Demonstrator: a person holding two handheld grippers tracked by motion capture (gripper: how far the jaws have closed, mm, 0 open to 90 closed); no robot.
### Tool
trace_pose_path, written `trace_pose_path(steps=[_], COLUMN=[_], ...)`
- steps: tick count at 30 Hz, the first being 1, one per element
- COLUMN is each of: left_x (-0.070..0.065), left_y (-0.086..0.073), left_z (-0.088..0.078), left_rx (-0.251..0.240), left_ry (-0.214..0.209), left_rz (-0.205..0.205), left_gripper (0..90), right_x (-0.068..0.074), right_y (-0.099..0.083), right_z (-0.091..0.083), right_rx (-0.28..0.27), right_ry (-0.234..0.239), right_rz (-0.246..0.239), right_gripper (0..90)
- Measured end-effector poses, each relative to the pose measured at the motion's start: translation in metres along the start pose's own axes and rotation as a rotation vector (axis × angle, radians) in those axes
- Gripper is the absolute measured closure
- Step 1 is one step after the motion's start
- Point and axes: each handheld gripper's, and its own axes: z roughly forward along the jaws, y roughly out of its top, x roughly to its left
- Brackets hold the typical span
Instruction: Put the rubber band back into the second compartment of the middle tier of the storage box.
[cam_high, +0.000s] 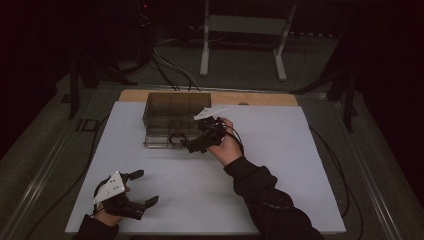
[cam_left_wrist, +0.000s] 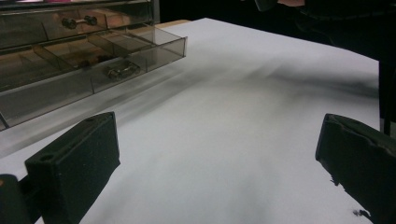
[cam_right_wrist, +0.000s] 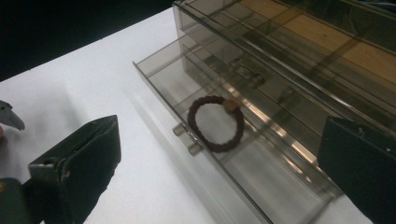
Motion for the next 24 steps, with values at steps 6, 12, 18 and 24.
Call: trace_pose_path(steps=[6,12,18,24], left_x=[0.0,-0.001,-0.001,-0.001], left_y=[0.0,0.0,0.0,0.0], left_z=[0.0,0.0,0.0,0.0], left_rx=[0.0,0.0,0.001,0.003], left_ry=[0.003,0.005,0.005,0.004], left_rz=[0.001,0.002,0.001,0.005], left_gripper=[0.4,0.4,0.4,0.5], right_x=[-0.007,-0.012,-0.018,-0.027], right_y=[-0.009,-0.02,-0.034,-0.052], right_z=[-0.017,-0.032,-0.046,-0.06], right_rx=[-0.025,-0.046,-0.071,-0.094], right_ry=[-0.02,-0.038,-0.047,-0.063], right_rz=[-0.008,-0.016,-0.01,0.014], right_gripper=[0.0,0.0,0.0,0.0])
